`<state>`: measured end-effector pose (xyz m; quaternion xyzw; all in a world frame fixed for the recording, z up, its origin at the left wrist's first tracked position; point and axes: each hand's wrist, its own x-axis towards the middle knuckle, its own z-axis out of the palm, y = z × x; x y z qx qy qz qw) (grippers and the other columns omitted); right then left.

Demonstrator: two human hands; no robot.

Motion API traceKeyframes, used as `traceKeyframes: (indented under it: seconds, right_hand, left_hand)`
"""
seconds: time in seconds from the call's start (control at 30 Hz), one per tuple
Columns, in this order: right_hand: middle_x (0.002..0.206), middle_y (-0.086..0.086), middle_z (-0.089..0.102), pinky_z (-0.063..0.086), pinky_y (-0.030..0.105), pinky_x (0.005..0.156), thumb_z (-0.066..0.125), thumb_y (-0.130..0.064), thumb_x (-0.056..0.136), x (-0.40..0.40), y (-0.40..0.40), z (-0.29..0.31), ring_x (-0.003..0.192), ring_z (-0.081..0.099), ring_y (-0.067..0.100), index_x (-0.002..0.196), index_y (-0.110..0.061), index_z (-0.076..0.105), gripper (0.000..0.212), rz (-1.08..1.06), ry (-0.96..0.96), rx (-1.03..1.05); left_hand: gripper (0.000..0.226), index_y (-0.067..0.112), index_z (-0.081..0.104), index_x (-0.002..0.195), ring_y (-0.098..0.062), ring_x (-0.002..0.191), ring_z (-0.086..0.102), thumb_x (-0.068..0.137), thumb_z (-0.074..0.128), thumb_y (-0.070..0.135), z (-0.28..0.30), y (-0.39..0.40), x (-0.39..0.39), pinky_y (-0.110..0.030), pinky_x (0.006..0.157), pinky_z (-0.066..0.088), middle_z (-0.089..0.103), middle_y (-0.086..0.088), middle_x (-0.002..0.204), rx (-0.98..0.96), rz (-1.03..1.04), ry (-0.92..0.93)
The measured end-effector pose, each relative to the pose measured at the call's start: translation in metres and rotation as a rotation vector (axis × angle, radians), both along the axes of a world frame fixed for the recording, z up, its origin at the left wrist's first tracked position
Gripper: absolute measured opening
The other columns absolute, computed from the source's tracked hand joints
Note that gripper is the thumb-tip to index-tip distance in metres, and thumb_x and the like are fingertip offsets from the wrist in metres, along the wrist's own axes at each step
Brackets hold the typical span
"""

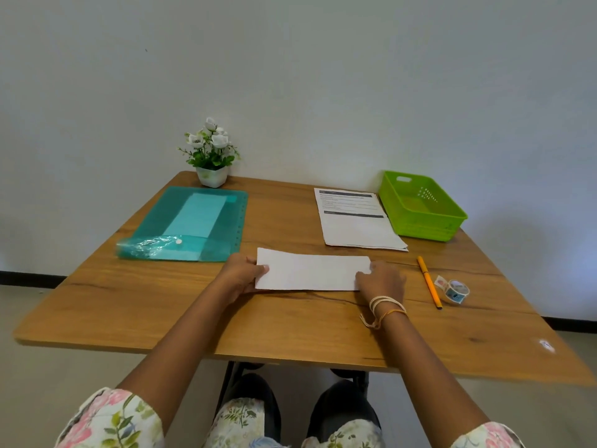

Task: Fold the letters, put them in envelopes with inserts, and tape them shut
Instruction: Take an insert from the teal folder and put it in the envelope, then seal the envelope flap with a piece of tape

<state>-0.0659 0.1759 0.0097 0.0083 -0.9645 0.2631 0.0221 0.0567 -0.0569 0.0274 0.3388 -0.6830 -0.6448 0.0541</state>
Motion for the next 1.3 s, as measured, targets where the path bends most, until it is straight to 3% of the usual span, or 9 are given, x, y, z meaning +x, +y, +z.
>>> traceKeyframes:
  seconds: [0.13,0.27,0.37,0.4,0.47,0.53,0.83,1.07,1.3]
  right_hand:
    - [0.123,0.015,0.054,0.039,0.037,0.094,0.051,-0.038,0.089,0.006,0.012,-0.008,0.116,0.046,0.031,0.120,-0.012,0.063,0.042,-0.046,0.126,0.092]
    - [0.118,0.015,0.053,0.041,0.039,0.092,0.050,-0.037,0.092,0.010,0.018,-0.011,0.111,0.047,0.031,0.119,-0.010,0.063,0.040,-0.076,0.204,0.114]
    - [0.115,0.014,0.054,0.042,0.040,0.090,0.050,-0.037,0.093,0.009,0.021,-0.013,0.108,0.048,0.030,0.119,-0.010,0.063,0.040,-0.052,0.244,0.130]
    - [0.115,0.013,0.054,0.043,0.040,0.089,0.049,-0.038,0.093,0.009,0.022,-0.014,0.108,0.048,0.030,0.119,-0.010,0.063,0.041,-0.041,0.257,0.135]
    - [0.114,0.013,0.054,0.042,0.039,0.087,0.049,-0.040,0.093,0.012,0.024,-0.014,0.107,0.048,0.029,0.120,-0.011,0.062,0.041,-0.015,0.285,0.142]
    - [0.112,0.013,0.055,0.042,0.038,0.086,0.050,-0.039,0.093,0.014,0.027,-0.015,0.105,0.049,0.029,0.121,-0.011,0.061,0.041,0.006,0.323,0.122]
    - [0.111,0.017,0.053,0.041,0.042,0.087,0.061,-0.023,0.083,0.000,0.091,-0.001,0.107,0.046,0.035,0.110,-0.007,0.062,0.031,-0.258,0.387,0.088]
    - [0.106,0.015,0.063,0.041,0.041,0.085,0.052,-0.029,0.093,-0.025,0.122,-0.008,0.104,0.049,0.035,0.108,-0.018,0.068,0.024,-0.277,0.312,0.137]
    - [0.093,0.011,0.067,0.042,0.035,0.075,0.056,-0.033,0.089,-0.025,0.117,-0.008,0.095,0.049,0.031,0.101,-0.025,0.070,0.020,-0.281,0.432,-0.095]
  left_hand:
    - [0.052,0.011,0.050,0.135,-0.023,0.115,0.057,0.086,0.068,0.009,0.005,0.015,-0.019,-0.031,0.090,0.048,0.058,-0.006,0.130,-0.450,-0.039,0.054]
    - [0.048,0.013,0.050,0.136,-0.023,0.126,0.046,0.090,0.063,0.014,-0.002,0.036,-0.029,-0.029,0.096,0.041,0.043,-0.009,0.141,-0.753,-0.068,0.027]
    - [0.032,0.014,0.058,0.127,-0.021,0.125,0.045,0.096,0.053,0.017,-0.013,0.055,-0.026,-0.024,0.086,0.042,0.036,-0.008,0.146,-0.847,-0.020,0.016]
    - [0.032,0.015,0.057,0.127,-0.024,0.132,0.040,0.097,0.049,0.020,-0.017,0.062,-0.026,-0.029,0.095,0.041,0.031,-0.010,0.151,-0.912,-0.023,-0.013]
    - [0.035,0.020,0.051,0.131,-0.031,0.146,0.015,0.098,0.044,0.029,-0.025,0.075,-0.026,-0.051,0.115,0.015,0.017,-0.014,0.158,-1.125,-0.064,-0.126]
    - [0.041,0.023,0.043,0.137,-0.031,0.148,0.000,0.098,0.041,0.036,-0.026,0.091,-0.027,-0.059,0.113,-0.005,0.008,-0.014,0.160,-1.229,-0.110,-0.130]
    - [0.045,0.020,0.042,0.141,-0.022,0.148,0.010,0.099,0.037,0.036,-0.027,0.161,-0.049,-0.056,0.116,-0.004,0.024,-0.009,0.157,-1.234,-0.490,0.120]
    - [0.041,0.021,0.048,0.135,-0.021,0.143,0.024,0.099,0.039,0.038,-0.032,0.155,-0.049,-0.057,0.116,0.006,0.037,-0.006,0.149,-1.148,-0.411,0.114]
    - [0.037,0.021,0.052,0.130,-0.017,0.134,0.035,0.099,0.042,0.036,-0.030,0.155,-0.047,-0.055,0.116,0.010,0.046,-0.001,0.141,-1.079,-0.362,0.183]
